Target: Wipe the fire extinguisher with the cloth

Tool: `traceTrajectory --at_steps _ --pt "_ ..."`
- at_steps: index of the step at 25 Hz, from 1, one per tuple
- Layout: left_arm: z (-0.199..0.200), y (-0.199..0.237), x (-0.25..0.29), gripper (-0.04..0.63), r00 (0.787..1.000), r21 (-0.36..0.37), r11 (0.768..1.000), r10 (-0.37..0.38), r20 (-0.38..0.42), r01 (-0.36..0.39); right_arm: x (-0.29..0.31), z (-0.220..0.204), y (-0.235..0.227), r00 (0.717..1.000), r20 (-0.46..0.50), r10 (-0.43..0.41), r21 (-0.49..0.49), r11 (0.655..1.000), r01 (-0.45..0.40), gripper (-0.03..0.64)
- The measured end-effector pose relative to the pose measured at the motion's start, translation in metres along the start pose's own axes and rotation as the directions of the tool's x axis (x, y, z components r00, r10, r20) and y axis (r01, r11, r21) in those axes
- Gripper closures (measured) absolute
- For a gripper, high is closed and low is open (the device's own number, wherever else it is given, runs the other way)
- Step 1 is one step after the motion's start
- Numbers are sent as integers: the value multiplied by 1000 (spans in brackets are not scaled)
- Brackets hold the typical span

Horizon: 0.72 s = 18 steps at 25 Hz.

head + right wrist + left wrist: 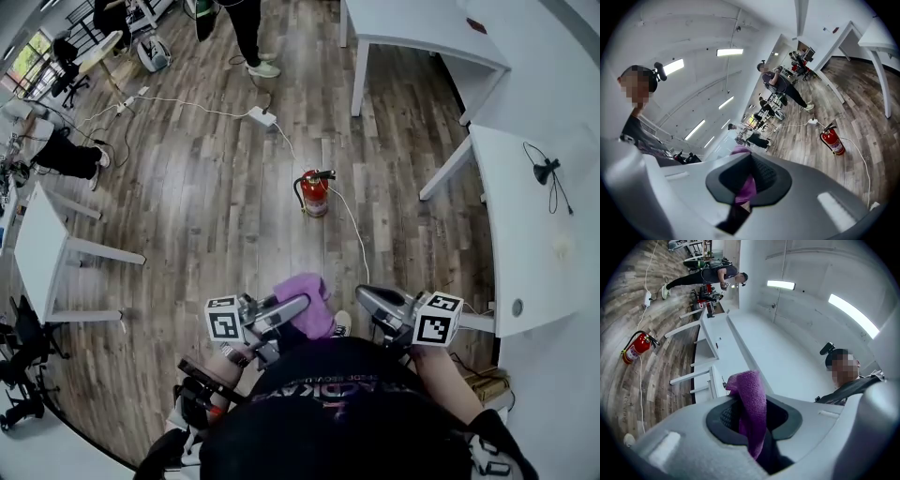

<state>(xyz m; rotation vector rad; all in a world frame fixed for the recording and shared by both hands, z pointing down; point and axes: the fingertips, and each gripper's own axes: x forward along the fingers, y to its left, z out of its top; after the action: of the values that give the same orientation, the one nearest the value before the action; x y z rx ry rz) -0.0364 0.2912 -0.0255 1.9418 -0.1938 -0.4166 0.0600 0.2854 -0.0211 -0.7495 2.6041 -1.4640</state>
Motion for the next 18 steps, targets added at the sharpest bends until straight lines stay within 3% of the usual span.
traceTrajectory --at_steps 4,13,18 --pt "-22 -7 0 522 998 42 998 53 32 -54 -15 -9 6 999 -26 28 -1 1000 -28 615" --pt "-32 -13 -12 522 989 83 992 87 120 -97 -27 -18 12 997 -22 70 7 997 -70 615" --pt "-32 -21 -2 522 992 134 986 93 83 -103 -29 -19 17 996 -23 82 -5 997 -82 615"
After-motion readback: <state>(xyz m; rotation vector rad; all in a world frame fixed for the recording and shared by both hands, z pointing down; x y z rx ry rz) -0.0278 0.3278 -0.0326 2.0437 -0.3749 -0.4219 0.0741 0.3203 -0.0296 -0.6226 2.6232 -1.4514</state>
